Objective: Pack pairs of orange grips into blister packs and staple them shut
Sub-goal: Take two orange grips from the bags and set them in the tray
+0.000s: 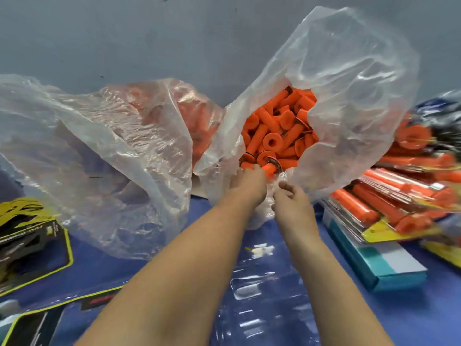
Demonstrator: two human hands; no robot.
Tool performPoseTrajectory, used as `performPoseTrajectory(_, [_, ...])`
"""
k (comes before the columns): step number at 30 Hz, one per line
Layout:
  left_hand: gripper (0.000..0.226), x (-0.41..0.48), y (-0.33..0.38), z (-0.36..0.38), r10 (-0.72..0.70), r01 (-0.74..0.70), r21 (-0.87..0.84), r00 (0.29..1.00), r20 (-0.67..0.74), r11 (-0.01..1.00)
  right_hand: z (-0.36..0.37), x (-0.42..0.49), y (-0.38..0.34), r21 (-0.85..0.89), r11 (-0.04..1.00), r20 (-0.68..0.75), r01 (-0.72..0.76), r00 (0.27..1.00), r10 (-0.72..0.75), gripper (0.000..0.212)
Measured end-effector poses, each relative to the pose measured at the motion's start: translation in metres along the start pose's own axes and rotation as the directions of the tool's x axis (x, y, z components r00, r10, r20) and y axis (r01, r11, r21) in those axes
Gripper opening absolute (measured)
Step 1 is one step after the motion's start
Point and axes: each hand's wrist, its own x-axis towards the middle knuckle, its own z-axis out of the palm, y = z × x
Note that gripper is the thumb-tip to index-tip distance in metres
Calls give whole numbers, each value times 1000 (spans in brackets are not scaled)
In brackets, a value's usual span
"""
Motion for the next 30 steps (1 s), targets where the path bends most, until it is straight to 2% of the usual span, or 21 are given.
performPoseTrajectory(3, [47, 12, 4, 12, 4, 1, 136, 999, -40, 991, -4, 2, 8, -16, 1000, -2, 0, 1000, 0, 35])
performPoseTrajectory(5, [46, 9, 6, 9, 28, -20, 112, 997, -78, 993, -6, 2, 9, 22, 1000, -17, -9, 1000, 9, 33])
performPoseTrajectory(7, [36, -3, 4, -3, 53, -69, -109, 989, -136, 992, -5, 1, 8, 72, 997, -20, 8, 1000, -7, 32])
performPoseTrajectory(8, [31, -14, 0, -10, 86, -126, -268, 984, -154, 955, -5, -1, 5, 100, 994, -13, 34, 999, -33, 32])
performPoseTrajectory(10, [26, -51, -10, -25, 206, -267, -518, 963, -174, 813, -7, -8, -4, 164, 977, 15, 136, 990, -140, 21])
performPoseTrajectory(12, [19, -96, -23, -38, 290, -365, -605, 931, -221, 708, -9, -22, -18, 242, 935, 61, 259, 958, -281, 14])
performPoseTrajectory(14, [12, -136, -37, -49, 312, -407, -615, 913, -261, 676, -8, -40, -30, 283, 895, 111, 345, 915, -387, 16])
performPoseTrajectory(15, [11, -153, -46, -55, 313, -422, -595, 906, -284, 684, -6, -52, -35, 287, 881, 152, 376, 891, -429, 14])
performPoseTrajectory(18, [21, -196, -78, -78, 250, -428, -413, 873, -418, 804, 6, -88, -41, 292, 853, 269, 432, 819, -507, 12])
performPoseTrajectory(20, [31, -224, -98, -96, 167, -419, -351, 808, -566, 837, 12, -108, -42, 275, 843, 320, 462, 783, -533, 16])
performPoseTrajectory(22, [38, -249, -109, -107, 189, -442, -241, 729, -657, 864, 18, -124, -43, 261, 828, 372, 496, 740, -561, 15])
performPoseTrajectory(24, [39, -267, -115, -110, 268, -462, -112, 676, -686, 880, 24, -138, -41, 233, 814, 423, 533, 698, -578, 15])
performPoseTrajectory(26, [34, -279, -118, -110, 304, -440, -17, 648, -699, 898, 30, -150, -39, 194, 804, 478, 562, 662, -577, 26])
performPoseTrajectory(30, [30, -296, -131, -109, 278, -399, -6, 650, -708, 917, 41, -163, -37, 62, 771, 537, 634, 630, -561, 31])
